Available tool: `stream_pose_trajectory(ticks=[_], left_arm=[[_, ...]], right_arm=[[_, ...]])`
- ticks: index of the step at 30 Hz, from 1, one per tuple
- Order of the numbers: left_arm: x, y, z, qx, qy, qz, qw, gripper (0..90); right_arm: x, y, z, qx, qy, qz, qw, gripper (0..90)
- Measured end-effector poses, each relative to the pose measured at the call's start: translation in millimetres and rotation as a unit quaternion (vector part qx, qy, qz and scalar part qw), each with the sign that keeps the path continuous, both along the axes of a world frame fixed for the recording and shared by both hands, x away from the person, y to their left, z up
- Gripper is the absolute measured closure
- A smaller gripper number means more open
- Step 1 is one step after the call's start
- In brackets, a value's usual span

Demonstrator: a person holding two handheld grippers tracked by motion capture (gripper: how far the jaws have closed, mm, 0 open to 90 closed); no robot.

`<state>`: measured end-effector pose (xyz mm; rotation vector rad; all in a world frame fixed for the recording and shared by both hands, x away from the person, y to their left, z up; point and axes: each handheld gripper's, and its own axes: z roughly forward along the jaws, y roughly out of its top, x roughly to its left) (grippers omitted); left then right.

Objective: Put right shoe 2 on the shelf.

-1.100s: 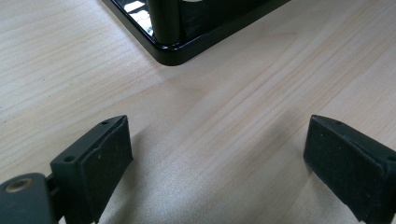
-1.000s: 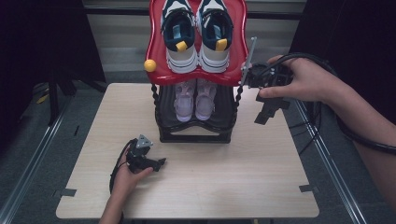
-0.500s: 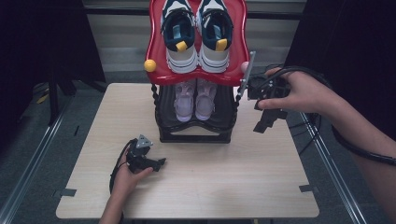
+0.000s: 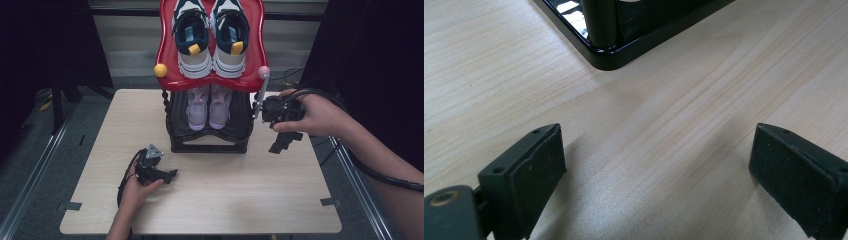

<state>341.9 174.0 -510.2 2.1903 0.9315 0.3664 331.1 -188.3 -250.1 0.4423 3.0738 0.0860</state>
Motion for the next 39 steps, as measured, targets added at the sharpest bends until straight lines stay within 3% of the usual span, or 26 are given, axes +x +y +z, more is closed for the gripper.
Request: stream_pose_trajectory(ticks=[5, 12, 20, 27, 33, 36, 39], left_arm=[[0.0, 0.0, 0.1, 0.0, 0.0, 0.0, 1.0, 7.2], [0.0, 0.0, 0.0, 0.0, 0.0, 0.0, 1.0, 7.3], [0.0, 0.0, 0.0, 0.0, 0.0, 0.0, 1.0, 7.2], [0.0, 0.0, 0.0, 0.0, 0.0, 0.0, 1.0, 7.2], [0.0, -0.2, -0.2, -0.001, -0.001, 0.001, 1.0, 7.2], [0.0, -0.1, -0.2, -0.001, -0.001, 0.001, 1.0, 7.2], [0.0, -0.2, -0.3, -0.001, -0.002, 0.001, 1.0, 7.2]], right_arm=[[-1.9, 0.2, -13.3, -0.001, 0.004, 0.003, 1.0, 21.2], [-4.4, -2.3, -32.6, -0.022, -0.005, -0.004, 0.9997, 21.2], [-6.9, -4.7, -52.7, -0.022, 0.006, -0.006, 0.9997, 21.2], [-6.7, -8.4, -64.6, -0.016, 0.001, 0.003, 0.9999, 20.9], [-8.8, -11.6, -77.9, -0.018, 0.011, -0.013, 0.9997, 20.5], [-7.2, -13.3, -84.5, -0.012, 0.006, 0.002, 0.9999, 20.5], [-9.9, -13.1, -87.5, -0.013, 0.011, -0.018, 0.9997, 20.3]])
